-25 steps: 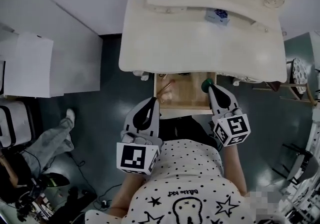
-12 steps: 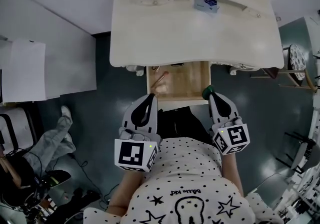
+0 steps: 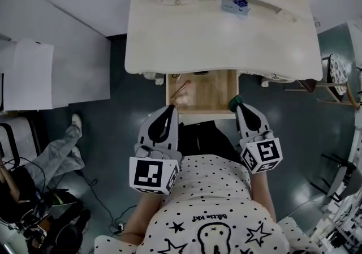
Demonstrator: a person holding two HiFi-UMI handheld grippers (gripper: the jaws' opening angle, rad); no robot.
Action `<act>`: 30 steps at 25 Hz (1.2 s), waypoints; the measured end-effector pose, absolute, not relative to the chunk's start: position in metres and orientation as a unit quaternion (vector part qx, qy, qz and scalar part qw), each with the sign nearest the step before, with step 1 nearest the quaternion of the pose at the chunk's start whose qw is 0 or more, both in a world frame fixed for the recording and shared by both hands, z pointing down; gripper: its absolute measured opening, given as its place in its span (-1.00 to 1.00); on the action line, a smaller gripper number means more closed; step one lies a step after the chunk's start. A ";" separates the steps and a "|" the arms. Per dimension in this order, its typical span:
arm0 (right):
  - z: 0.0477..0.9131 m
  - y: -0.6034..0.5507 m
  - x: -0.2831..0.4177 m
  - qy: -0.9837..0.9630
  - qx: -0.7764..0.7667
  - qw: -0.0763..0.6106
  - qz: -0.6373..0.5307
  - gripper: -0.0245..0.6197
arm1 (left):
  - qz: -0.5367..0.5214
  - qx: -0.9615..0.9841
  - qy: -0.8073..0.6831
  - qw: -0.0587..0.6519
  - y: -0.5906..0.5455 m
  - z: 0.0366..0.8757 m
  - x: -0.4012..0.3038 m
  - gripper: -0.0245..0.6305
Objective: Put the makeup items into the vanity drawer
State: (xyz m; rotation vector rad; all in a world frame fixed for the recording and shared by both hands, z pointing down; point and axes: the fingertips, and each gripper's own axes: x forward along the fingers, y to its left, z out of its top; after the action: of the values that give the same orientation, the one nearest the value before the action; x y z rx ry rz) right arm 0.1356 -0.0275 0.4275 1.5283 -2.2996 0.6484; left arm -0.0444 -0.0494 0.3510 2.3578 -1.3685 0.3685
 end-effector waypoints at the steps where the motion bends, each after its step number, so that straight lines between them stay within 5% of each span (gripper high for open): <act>1: 0.429 -0.030 0.134 -0.803 0.529 0.154 0.226 -0.90 | 0.131 0.839 -0.491 0.194 -0.050 0.351 -0.045 -0.93; 17: 0.491 -0.059 0.095 -0.838 0.431 0.229 0.243 -0.89 | 0.104 0.796 -0.565 0.192 -0.046 0.341 -0.080 -0.94; 30: 0.597 -0.089 0.073 -0.839 0.335 0.371 0.214 -0.89 | 0.105 0.758 -0.614 0.192 -0.031 0.336 -0.099 -0.94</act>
State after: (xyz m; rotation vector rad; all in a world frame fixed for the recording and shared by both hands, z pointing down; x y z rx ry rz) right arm 0.0729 -0.0885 0.5973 0.8579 -2.1527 0.5481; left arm -0.0988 -0.0306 0.3358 2.1293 -1.7232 0.2952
